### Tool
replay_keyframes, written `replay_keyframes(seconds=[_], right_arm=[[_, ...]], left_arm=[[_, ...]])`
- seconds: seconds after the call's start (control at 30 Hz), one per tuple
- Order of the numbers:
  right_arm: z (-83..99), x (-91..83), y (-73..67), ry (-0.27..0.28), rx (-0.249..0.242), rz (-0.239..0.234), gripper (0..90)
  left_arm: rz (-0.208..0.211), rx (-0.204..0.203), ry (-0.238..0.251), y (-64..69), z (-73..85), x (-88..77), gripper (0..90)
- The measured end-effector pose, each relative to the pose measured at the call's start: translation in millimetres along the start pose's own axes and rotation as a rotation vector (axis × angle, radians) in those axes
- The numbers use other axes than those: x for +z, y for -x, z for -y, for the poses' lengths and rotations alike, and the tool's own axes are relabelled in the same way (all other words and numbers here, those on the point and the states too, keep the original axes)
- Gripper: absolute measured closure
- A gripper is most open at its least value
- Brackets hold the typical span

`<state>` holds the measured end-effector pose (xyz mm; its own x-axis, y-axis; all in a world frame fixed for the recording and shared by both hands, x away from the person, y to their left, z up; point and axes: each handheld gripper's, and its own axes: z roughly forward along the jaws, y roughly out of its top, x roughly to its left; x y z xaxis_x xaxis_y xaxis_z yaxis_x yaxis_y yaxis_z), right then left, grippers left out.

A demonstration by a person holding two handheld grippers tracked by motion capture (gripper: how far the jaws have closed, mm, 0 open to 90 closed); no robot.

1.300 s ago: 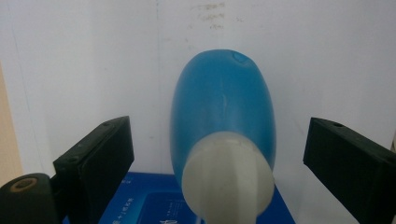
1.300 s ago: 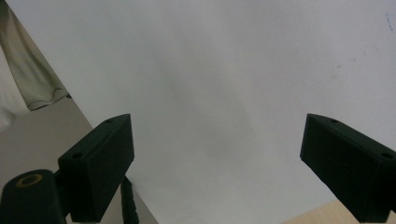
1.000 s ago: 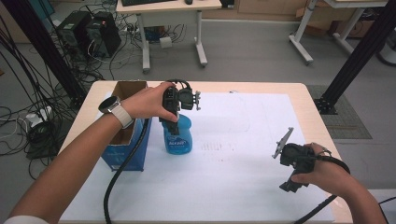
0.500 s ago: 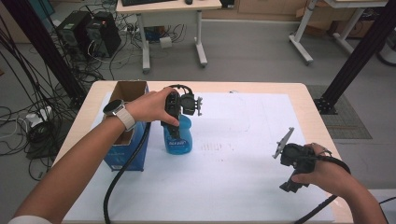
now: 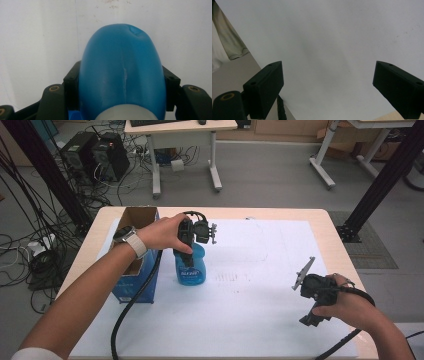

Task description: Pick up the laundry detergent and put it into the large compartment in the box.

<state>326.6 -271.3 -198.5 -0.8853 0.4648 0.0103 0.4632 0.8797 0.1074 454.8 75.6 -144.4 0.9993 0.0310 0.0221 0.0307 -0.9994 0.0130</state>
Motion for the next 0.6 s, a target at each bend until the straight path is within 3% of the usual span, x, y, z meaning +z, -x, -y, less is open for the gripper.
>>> replay_keyframes(seconds=[0.23,0.37,0.47,0.6], right_arm=[[0.7,-1.6,0.2,0.002,-0.002,0.002,9.1],[0.1,-2.7,-0.2,0.004,-0.007,0.008,9.1],[-2.7,-3.6,-0.6,0.004,-0.016,0.008,9.1],[-6.5,-4.4,-0.8,0.005,-0.04,0.01,9.1]], left_arm=[[0.003,-0.068,0.023,0.0,6.7,-10.0,37.9],[-0.01,-0.129,0.024,13.0,7.7,-36.0,37.9],[0.009,-0.224,0.043,20.6,12.3,-61.4,37.7],[0.009,-0.303,0.055,33.9,14.0,-93.6,37.6]])
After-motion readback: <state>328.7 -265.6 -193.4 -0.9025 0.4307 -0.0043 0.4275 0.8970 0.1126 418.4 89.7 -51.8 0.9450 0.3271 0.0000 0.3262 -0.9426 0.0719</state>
